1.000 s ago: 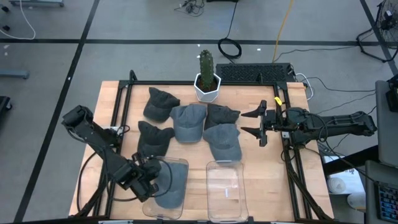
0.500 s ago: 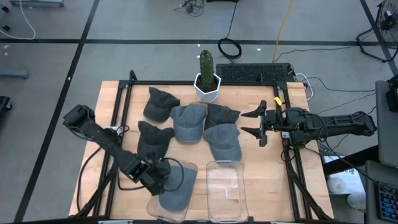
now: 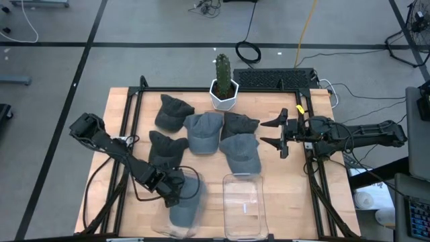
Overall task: Pick & Place hat
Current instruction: Put the top right gray cap into the left transparent bin, then put the bottom gray cap into the left transparent bin
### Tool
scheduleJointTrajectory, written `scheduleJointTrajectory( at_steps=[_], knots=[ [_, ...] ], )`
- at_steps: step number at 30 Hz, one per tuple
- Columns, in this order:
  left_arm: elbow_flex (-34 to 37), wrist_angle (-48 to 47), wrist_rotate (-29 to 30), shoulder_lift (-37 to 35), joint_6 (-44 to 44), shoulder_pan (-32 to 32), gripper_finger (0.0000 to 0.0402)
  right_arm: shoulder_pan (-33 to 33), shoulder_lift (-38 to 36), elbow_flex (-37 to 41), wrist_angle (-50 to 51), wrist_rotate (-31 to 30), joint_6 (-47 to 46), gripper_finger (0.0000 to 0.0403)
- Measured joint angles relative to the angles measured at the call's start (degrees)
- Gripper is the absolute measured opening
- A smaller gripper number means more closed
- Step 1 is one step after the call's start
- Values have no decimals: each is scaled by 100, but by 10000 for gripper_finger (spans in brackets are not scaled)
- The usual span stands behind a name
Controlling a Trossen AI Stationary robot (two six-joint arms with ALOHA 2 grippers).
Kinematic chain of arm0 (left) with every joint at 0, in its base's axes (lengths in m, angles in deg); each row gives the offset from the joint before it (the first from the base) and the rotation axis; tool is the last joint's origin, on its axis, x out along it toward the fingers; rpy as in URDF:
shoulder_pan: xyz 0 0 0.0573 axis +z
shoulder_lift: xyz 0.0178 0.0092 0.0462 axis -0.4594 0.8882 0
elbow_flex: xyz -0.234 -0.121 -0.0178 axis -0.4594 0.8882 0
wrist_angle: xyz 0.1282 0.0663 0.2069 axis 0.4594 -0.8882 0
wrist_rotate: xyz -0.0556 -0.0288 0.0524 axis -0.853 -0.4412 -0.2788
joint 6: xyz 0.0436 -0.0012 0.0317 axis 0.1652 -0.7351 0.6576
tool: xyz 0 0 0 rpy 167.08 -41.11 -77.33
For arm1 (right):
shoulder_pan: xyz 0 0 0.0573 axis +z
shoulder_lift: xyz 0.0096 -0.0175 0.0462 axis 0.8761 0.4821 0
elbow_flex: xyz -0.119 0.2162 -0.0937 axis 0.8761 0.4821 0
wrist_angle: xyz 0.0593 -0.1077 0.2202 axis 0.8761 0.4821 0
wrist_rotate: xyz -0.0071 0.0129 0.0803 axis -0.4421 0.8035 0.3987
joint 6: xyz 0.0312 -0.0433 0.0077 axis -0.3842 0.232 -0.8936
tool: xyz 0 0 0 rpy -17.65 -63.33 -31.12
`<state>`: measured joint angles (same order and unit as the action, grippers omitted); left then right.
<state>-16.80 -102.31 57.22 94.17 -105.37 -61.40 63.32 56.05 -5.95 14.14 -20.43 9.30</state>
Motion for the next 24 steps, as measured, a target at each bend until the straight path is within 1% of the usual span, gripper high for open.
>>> scheduleJointTrajectory(
  at_steps=[10, 16, 20, 22, 24],
  knots=[
    [-516, -292, -31, -15, -4, 34, 5, 1, 2, 0, 41, 0, 0, 254],
    [-1158, -1453, 85, -16, -18, 32, 4, 1, 0, -2, 42, 0, 1, 254],
    [-1659, -2140, 506, -23, 203, 4, 3, 0, 0, -2, 42, 0, 2, 254],
    [-1836, -2114, 915, -42, 570, -66, 6, -1, 0, -2, 57, 0, 2, 254],
    [-1872, -1832, 1404, -186, 1010, -182, 9, -1, 0, -2, 105, 0, 2, 254]
  ],
)
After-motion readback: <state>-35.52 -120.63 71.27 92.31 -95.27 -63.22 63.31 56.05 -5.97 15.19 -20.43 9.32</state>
